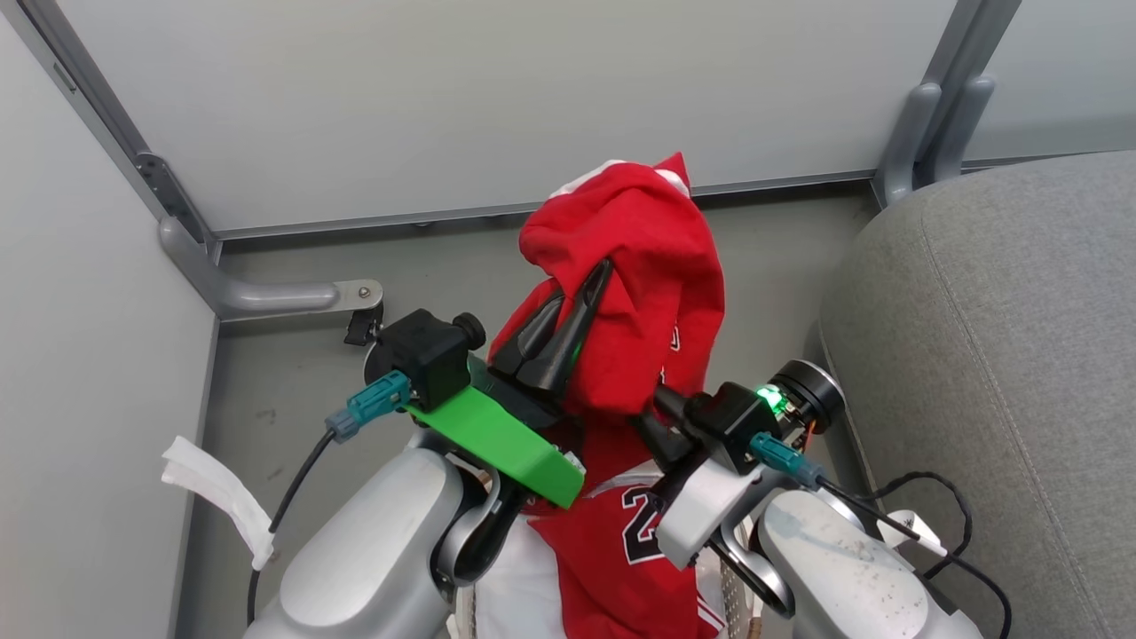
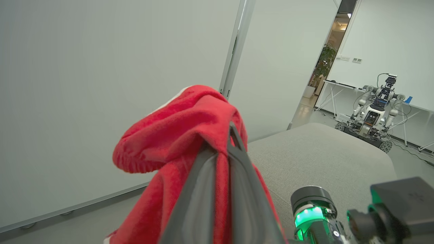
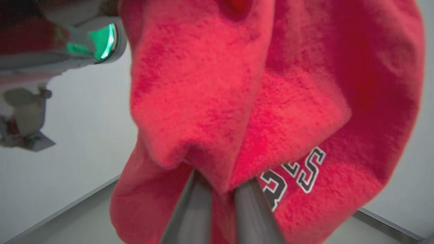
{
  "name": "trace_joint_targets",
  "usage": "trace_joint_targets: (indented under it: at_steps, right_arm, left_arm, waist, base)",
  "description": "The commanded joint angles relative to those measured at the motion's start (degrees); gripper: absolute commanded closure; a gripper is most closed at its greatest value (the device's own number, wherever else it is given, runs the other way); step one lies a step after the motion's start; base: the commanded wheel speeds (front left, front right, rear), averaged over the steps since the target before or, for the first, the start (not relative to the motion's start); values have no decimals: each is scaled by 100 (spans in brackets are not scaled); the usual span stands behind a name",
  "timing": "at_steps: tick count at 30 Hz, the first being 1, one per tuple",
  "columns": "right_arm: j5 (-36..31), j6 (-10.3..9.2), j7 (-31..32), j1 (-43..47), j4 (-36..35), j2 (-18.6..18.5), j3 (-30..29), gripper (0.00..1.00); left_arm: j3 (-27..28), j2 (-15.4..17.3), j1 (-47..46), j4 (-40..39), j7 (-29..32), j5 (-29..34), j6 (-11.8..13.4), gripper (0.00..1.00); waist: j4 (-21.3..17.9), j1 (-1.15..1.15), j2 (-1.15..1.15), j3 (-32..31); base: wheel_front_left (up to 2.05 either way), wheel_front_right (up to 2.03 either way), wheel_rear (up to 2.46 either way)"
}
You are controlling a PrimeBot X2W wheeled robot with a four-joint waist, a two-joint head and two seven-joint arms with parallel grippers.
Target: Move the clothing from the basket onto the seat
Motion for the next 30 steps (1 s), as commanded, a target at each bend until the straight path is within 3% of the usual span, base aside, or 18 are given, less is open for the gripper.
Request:
trace_joint_targets:
  at_steps: [1, 3, 4, 5, 13, 30]
  right_arm:
    - [48, -6, -13, -5, -32, -23, -20, 100]
    - [51, -6, -13, 53, -102, -23, -122, 100]
    - [33, -6, -12, 91, -137, -22, -175, 100]
    - [14, -6, -13, 122, -178, -22, -228, 100]
    - [-151, -6, -13, 377, -553, -23, -710, 100]
    - [-322, -6, -12, 824, -1308, -20, -2031, 100]
  left_arm:
    - [9, 41, -80, 4, -23, -29, -16, 100]
    - [75, 41, -68, 1, -23, 34, -16, 100]
    - [113, 35, -51, -2, -23, 78, -16, 36]
    - [147, 35, -32, 14, -22, 118, -16, 0]
    - [325, 119, 163, 133, -14, 511, -16, 0]
    - [70, 370, 420, 396, -12, 700, -16, 0]
  waist:
    - [-12, 0, 0, 0]
    - [-30, 0, 0, 6]
    - [-43, 0, 0, 12]
    - [-56, 0, 0, 17]
    - [-384, 0, 0, 103]
    - [-1717, 0, 0, 347]
  base:
    - [0, 0, 0]
    - [0, 0, 0]
    - [0, 0, 0]
    - [0, 0, 0]
    - [0, 0, 0]
    - [0, 0, 0]
